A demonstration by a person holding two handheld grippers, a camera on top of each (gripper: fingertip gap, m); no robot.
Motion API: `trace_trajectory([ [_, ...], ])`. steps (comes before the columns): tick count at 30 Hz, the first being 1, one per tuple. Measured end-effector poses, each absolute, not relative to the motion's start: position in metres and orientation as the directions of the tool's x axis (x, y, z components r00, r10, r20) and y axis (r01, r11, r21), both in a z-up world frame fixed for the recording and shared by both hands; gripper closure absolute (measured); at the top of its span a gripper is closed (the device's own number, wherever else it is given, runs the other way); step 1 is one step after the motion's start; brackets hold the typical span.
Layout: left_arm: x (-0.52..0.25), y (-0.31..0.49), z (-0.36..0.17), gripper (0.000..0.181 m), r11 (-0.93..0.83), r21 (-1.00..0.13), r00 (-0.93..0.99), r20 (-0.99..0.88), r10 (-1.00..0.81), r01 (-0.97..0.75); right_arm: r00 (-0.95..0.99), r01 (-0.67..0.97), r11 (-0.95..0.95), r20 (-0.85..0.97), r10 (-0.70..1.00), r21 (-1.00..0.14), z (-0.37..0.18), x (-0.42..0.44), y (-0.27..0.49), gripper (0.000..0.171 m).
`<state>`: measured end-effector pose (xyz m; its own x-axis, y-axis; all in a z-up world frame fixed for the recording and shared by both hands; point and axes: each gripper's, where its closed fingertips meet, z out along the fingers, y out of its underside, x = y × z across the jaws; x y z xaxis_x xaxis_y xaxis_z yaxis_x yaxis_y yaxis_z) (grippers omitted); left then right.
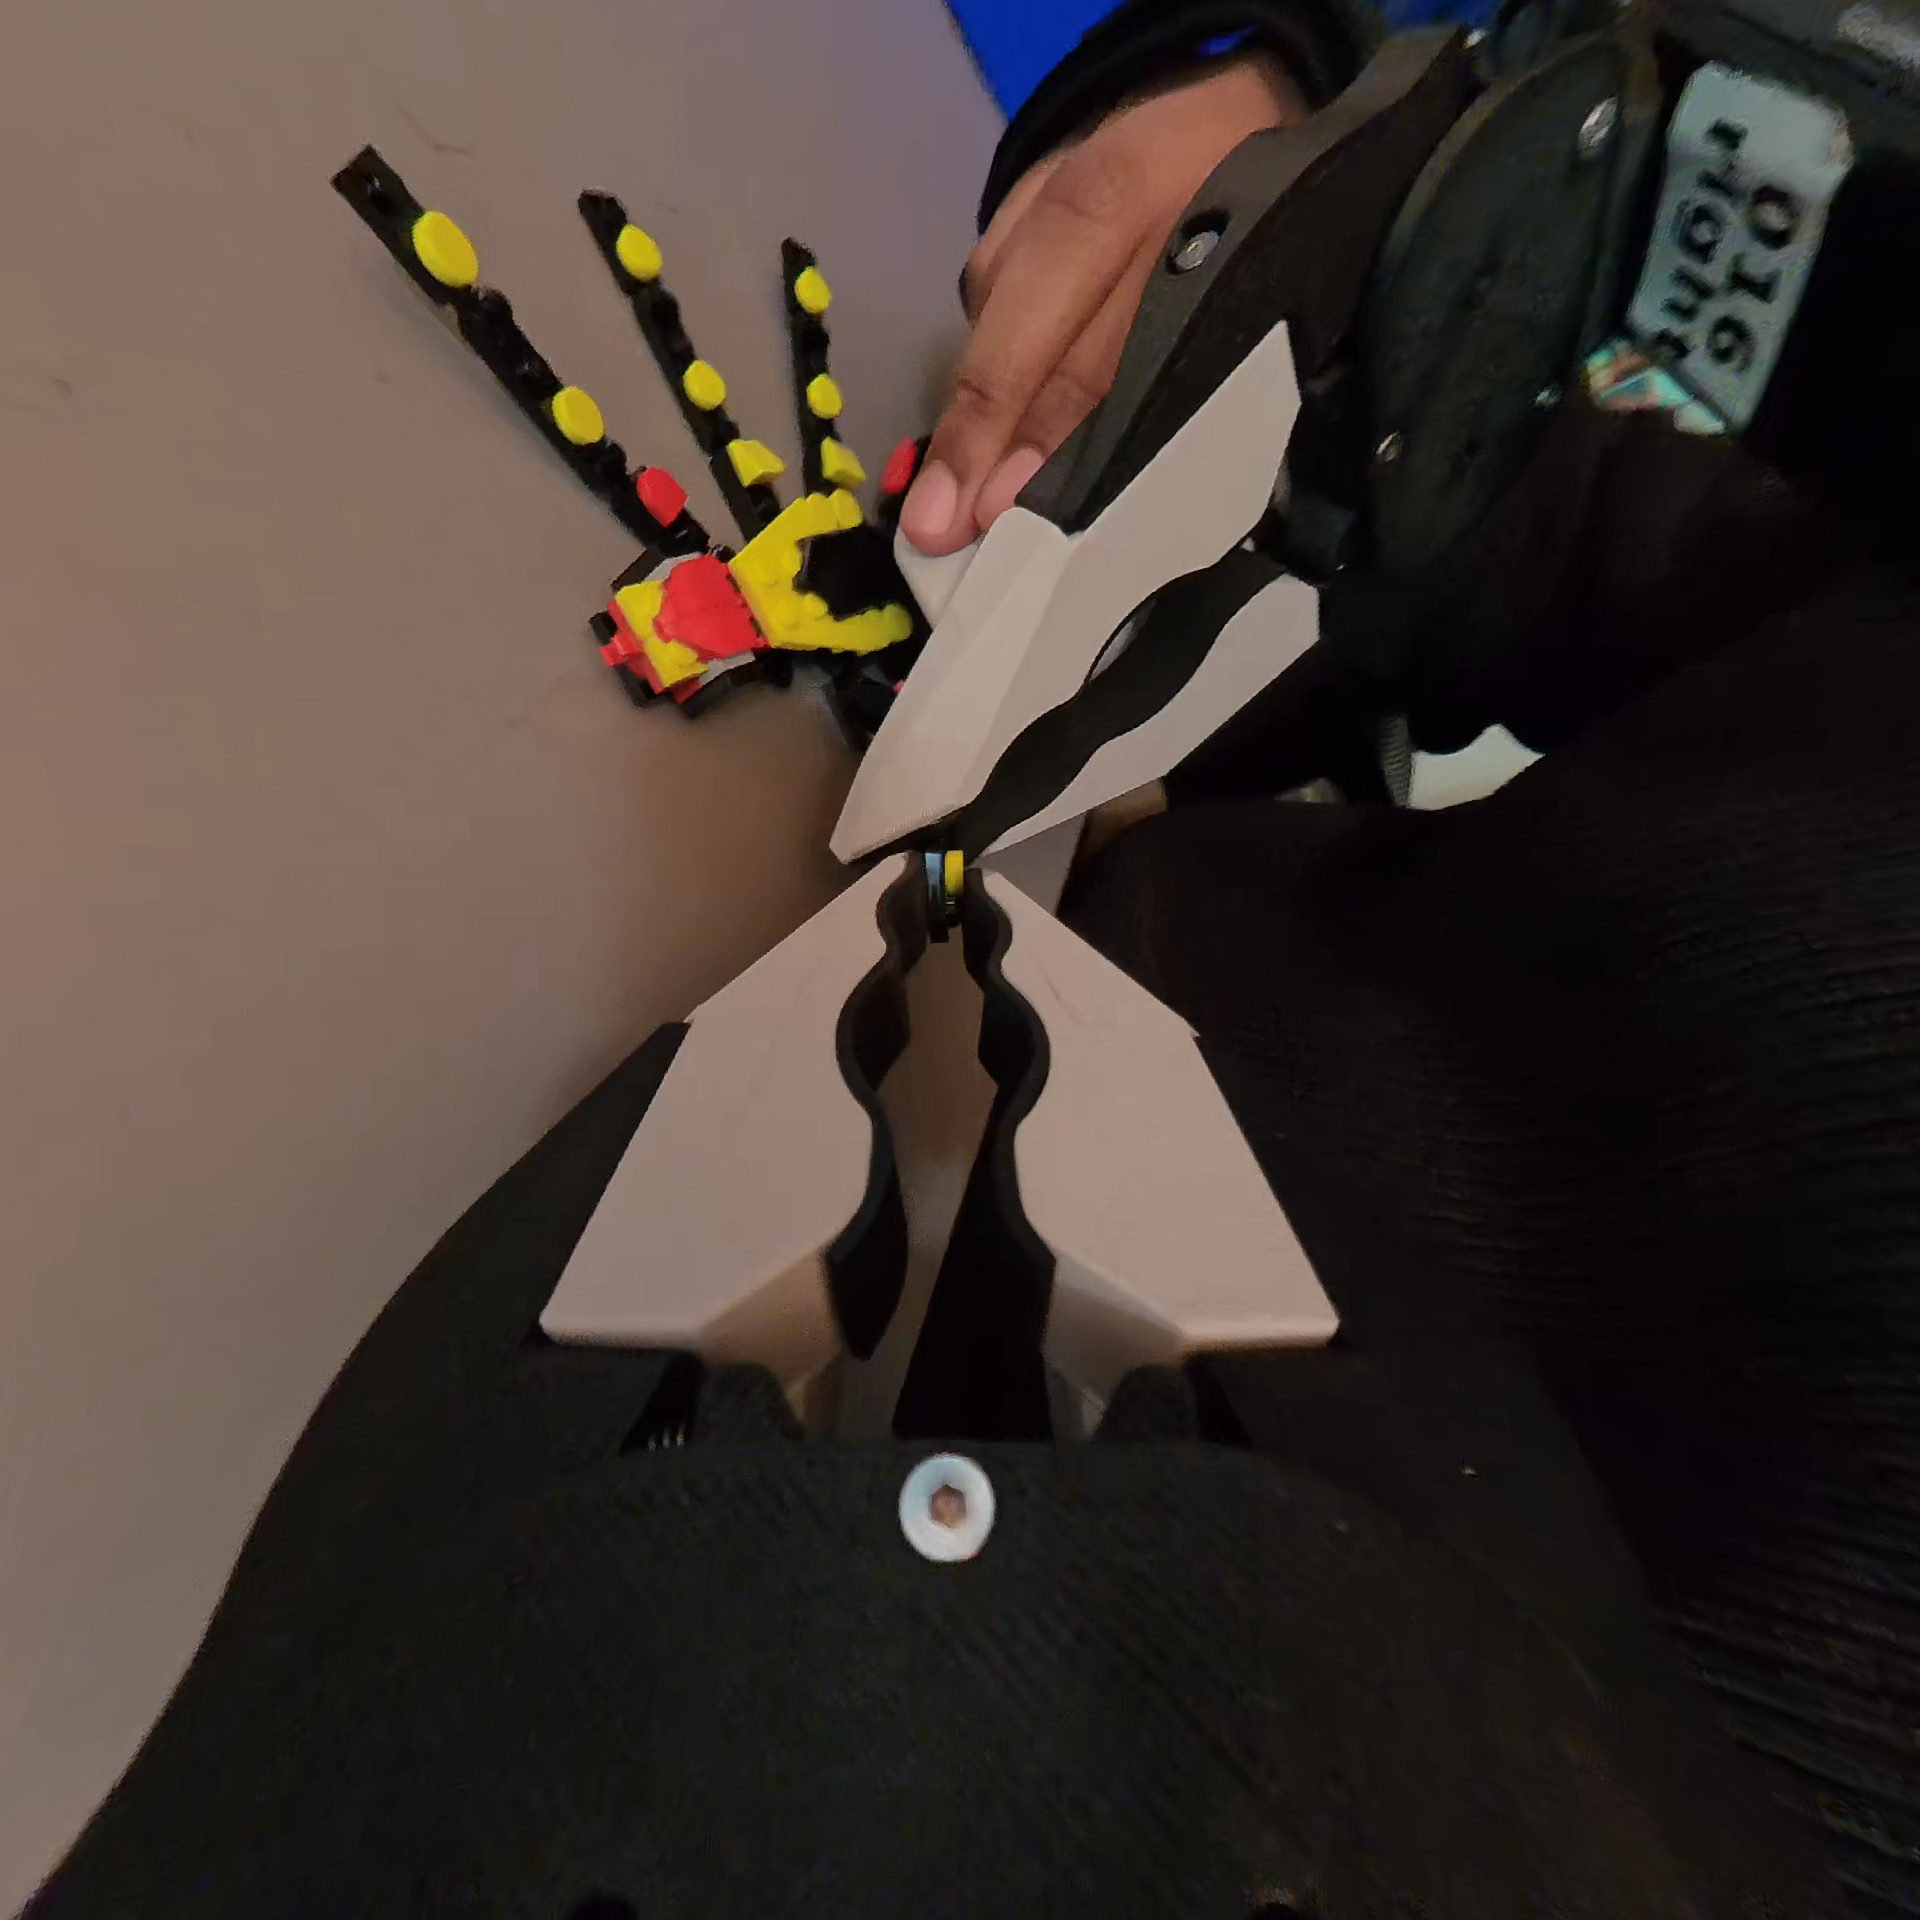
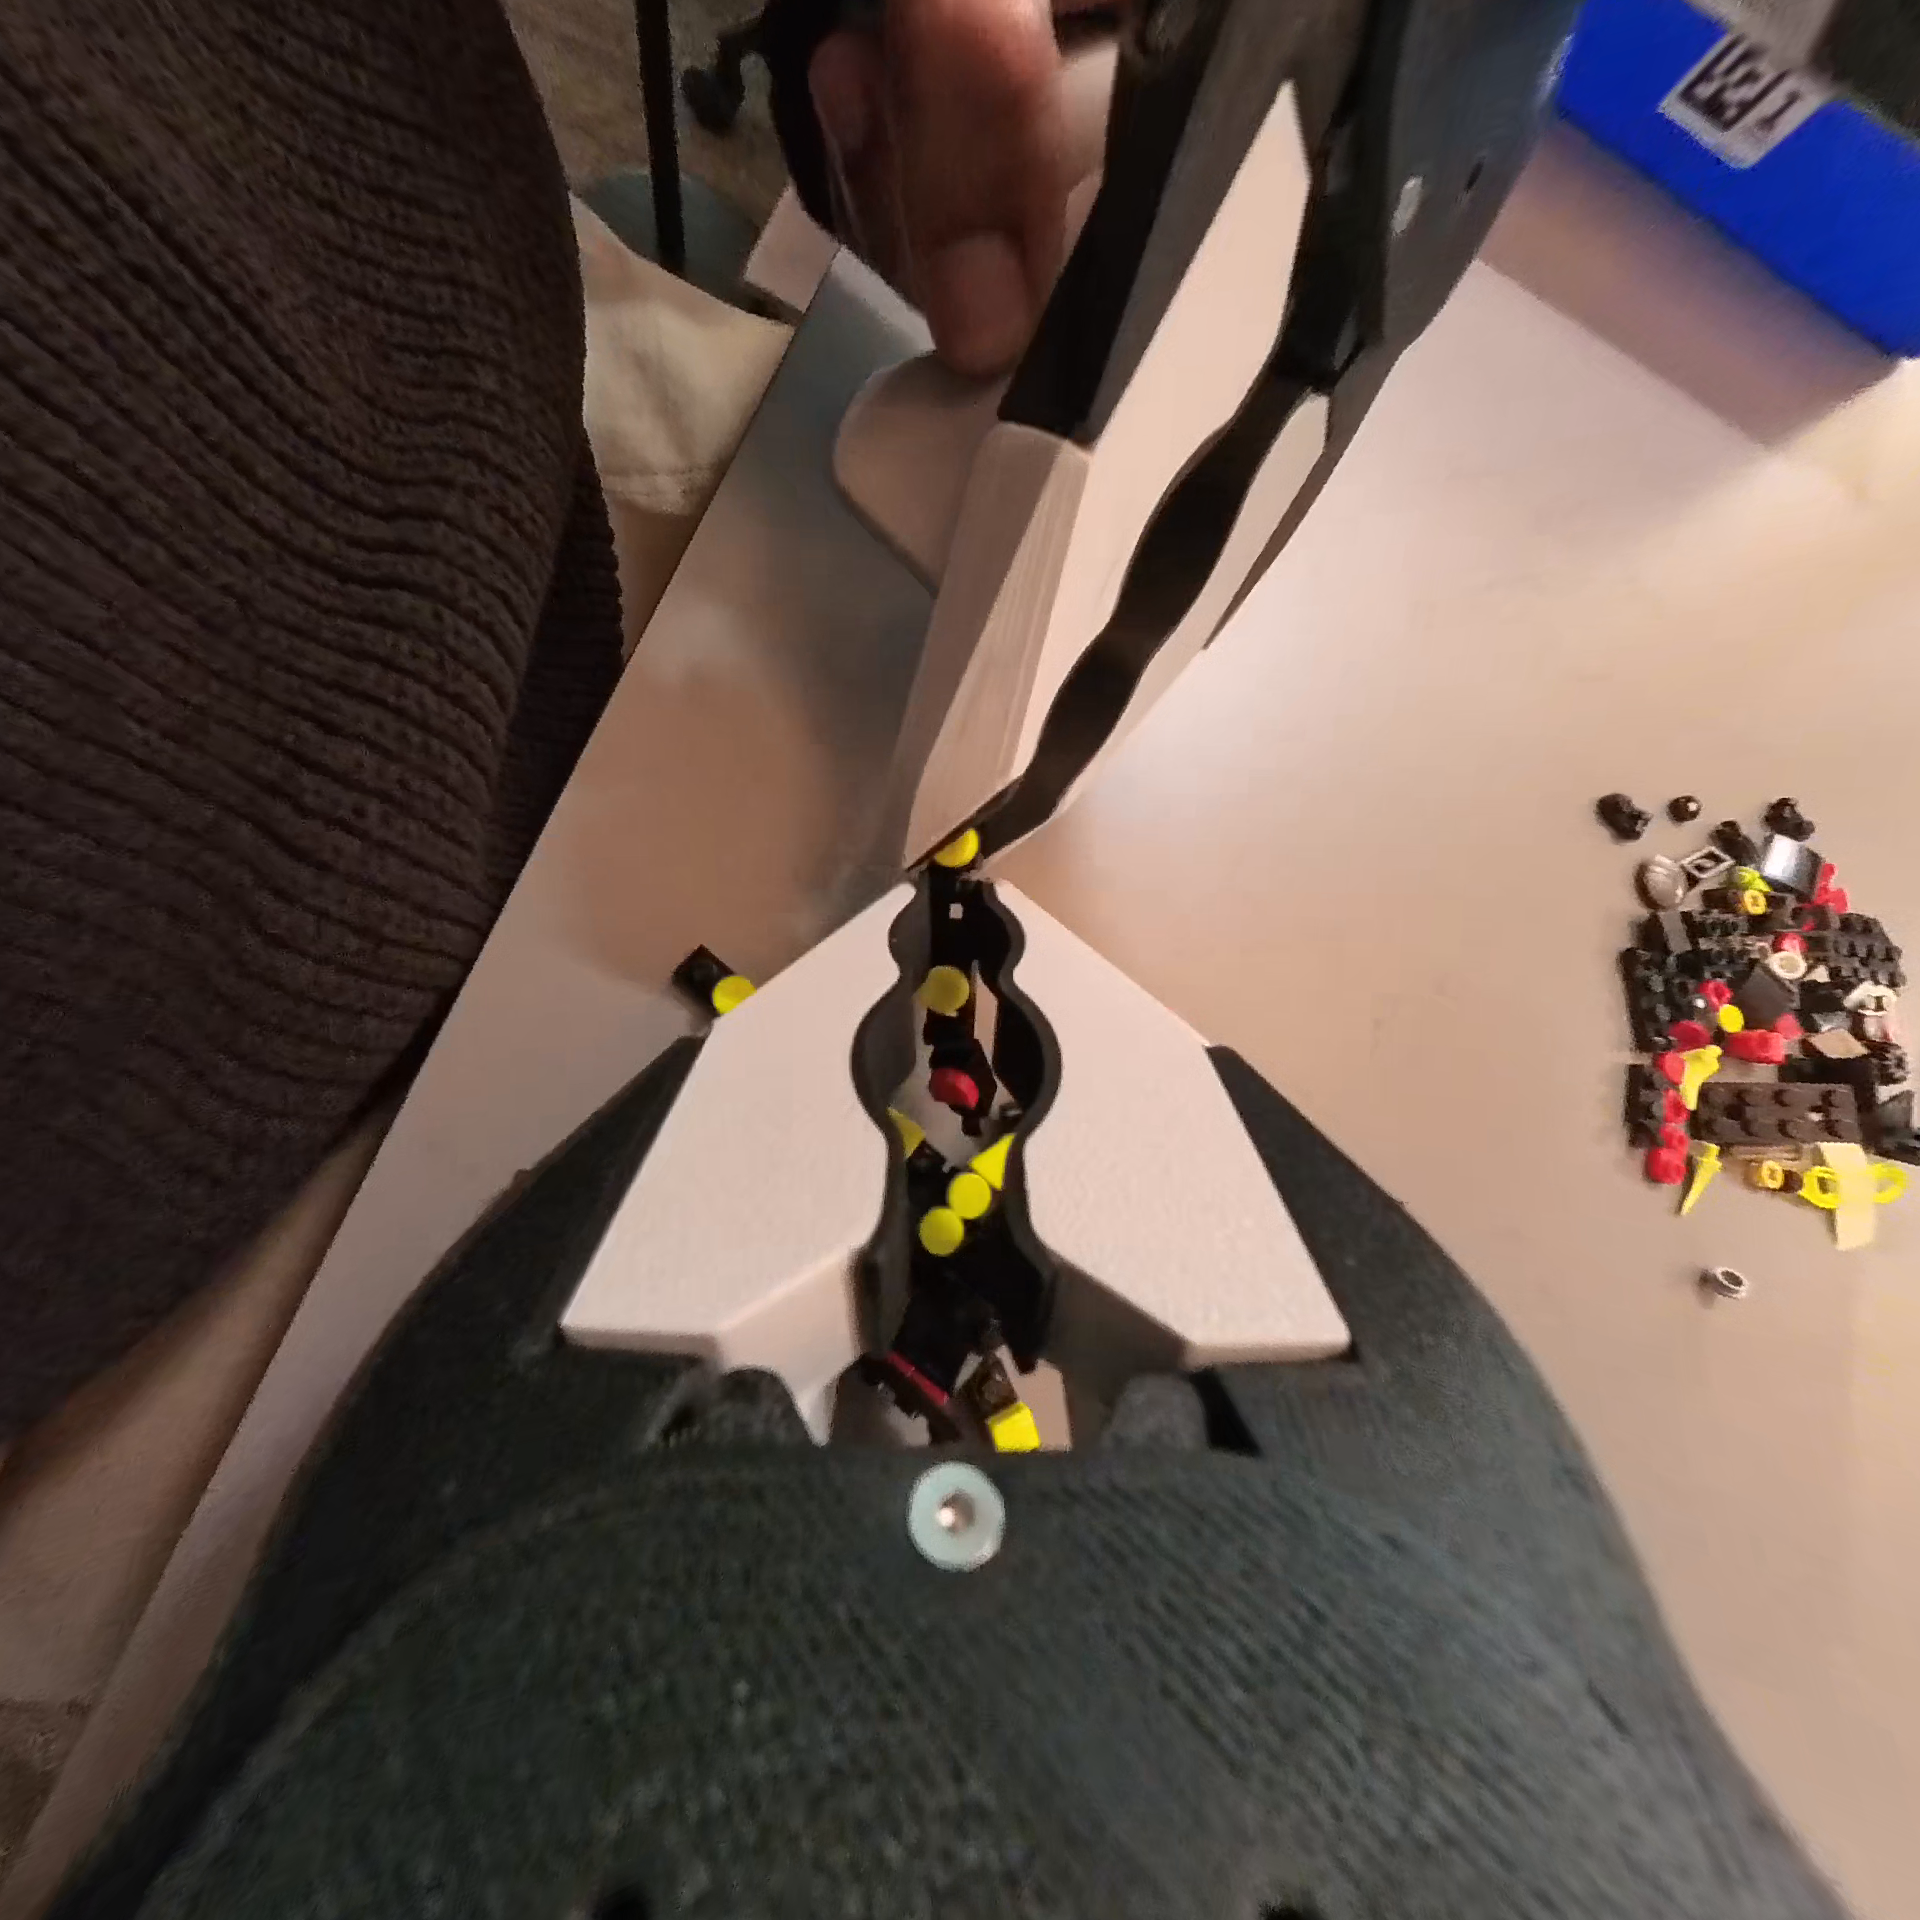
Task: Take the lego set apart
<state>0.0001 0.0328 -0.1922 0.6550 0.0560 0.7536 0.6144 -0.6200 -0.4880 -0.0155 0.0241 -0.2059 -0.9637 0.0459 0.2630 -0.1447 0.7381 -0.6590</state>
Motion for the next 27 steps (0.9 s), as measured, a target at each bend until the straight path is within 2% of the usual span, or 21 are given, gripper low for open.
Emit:
trace_trajectory([
  [3,-0.002,0.03,-0.18,0.176,-0.582,-0.478,0.592,0.806,0.007,0.658,-0.961,-0.142,0.699,0.268,0.073,-0.701,-0.194,-0.018,0.024,0.163],
  [6,-0.007,0.026,-0.179,0.176,-0.568,-0.477,0.58,0.815,0.001,0.671,-0.944,-0.131,0.74,0.312,0.11,-0.66,-0.2,-0.031,0.039,0.147],
  [9,-0.008,0.027,-0.173,0.177,-0.549,-0.49,0.575,0.818,-0.02,0.677,-0.95,-0.083,0.723,0.274,0.151,-0.686,-0.202,-0.035,0.047,0.143],
  [14,-0.016,0.027,-0.165,0.177,-0.499,-0.512,0.568,0.822,-0.049,0.699,-0.969,-0.008,0.617,0.159,0.189,-0.787,-0.186,-0.034,0.045,0.156],
  [20,-0.025,0.027,-0.154,0.177,-0.426,-0.536,0.562,0.824,-0.075,0.729,-0.956,-0.047,0.609,0.212,0.202,-0.792,-0.176,-0.039,0.047,0.162],
  [24,-0.034,0.025,-0.162,0.175,-0.413,-0.518,0.565,0.825,-0.009,0.749,-0.957,-0.03,0.579,0.192,0.22,-0.814,-0.166,-0.039,0.046,0.164],
  [27,-0.035,0.024,-0.167,0.175,-0.423,-0.519,0.581,0.814,0.021,0.742,-0.954,-0.029,0.613,0.205,0.219,-0.79,-0.171,-0.039,0.045,0.164],
])
